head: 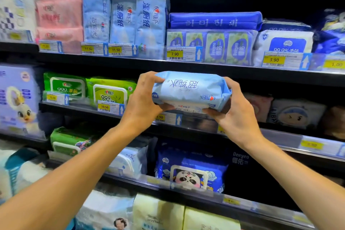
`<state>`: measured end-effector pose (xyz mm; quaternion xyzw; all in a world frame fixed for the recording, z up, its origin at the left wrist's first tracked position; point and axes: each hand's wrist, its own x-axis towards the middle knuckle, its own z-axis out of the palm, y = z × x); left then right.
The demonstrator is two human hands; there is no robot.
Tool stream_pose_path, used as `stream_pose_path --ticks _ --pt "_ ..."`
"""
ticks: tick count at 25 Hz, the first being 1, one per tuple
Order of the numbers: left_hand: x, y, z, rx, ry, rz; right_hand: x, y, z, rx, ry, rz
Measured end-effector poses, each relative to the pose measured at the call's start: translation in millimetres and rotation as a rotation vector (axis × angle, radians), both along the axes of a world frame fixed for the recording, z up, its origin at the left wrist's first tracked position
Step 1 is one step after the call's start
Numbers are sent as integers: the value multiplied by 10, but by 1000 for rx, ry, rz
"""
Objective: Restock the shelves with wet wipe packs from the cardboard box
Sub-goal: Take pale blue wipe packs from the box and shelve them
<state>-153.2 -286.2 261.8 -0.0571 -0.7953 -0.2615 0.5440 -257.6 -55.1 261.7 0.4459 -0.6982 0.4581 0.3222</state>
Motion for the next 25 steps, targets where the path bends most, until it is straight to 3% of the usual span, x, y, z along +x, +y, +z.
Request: stream_pose_path --ticks 4,9,12,16,25 --pt "-134 -69 -111 86 7 33 -123 -103 57 83 -42 -8" --pt "-224 -293 -30 135 -304 -28 -485 -170 190 318 -372 -25" --pt "-292 -286 171 71 -408 -12 -584 -188 276 353 -576 -15" --pt "-341 -273 272 -4 -527 10 -556 -183 320 374 -626 -33" --pt "-311 -294 253 -28 -564 115 -458 -259 310 353 -667 -19"
